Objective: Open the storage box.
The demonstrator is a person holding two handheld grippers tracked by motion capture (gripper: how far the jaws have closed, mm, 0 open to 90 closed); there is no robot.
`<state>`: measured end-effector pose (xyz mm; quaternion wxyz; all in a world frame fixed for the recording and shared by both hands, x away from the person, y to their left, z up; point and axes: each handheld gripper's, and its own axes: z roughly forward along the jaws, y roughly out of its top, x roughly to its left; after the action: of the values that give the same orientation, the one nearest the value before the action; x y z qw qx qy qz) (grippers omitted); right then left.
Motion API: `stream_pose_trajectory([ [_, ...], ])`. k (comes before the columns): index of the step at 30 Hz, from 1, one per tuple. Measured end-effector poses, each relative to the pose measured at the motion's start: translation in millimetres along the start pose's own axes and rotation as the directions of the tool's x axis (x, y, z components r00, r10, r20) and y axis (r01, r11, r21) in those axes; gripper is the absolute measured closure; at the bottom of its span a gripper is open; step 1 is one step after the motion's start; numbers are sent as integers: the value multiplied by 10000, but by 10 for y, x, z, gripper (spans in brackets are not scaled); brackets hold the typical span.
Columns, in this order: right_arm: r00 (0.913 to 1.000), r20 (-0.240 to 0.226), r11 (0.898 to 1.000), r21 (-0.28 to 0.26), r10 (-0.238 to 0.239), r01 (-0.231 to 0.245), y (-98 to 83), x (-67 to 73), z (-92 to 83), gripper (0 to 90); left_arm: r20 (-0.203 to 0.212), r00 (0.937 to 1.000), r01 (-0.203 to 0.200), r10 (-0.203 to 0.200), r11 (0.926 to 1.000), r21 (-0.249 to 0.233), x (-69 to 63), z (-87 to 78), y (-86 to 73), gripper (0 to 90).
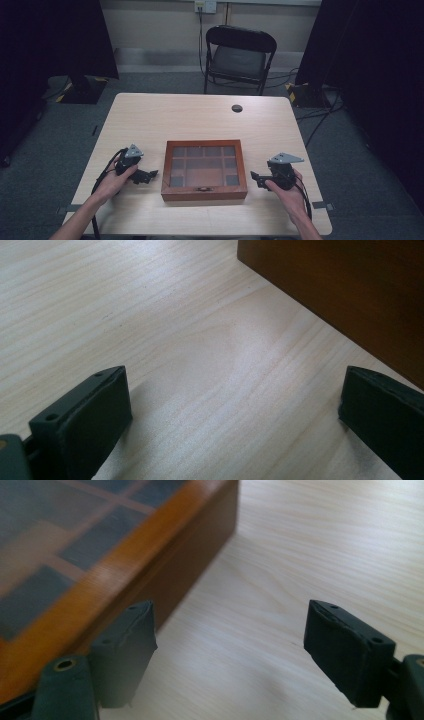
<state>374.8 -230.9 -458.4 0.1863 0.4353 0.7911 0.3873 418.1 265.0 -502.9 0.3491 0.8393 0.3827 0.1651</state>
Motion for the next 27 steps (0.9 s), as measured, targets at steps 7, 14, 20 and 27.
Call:
stream_pose_trajectory([
  [7,9954,-951,9999,-79,-123,116,148,133,-76,249,22,10000,7,-7,10000,-20,0,2,-1,0],
  [14,9843,-1738,9995,-87,-321,311,247,289,-106,288,33,10000,55,-55,10000,-10,-2,3,0,0],
  [20,9723,-2295,9990,-160,-444,418,344,427,-110,283,32,10000,57,-57,10000,-10,-3,2,-1,0],
  [27,9517,-2981,9971,-41,-736,758,426,618,-9,290,24,10000,71,-71,10000,-8,-4,2,-1,0],
])
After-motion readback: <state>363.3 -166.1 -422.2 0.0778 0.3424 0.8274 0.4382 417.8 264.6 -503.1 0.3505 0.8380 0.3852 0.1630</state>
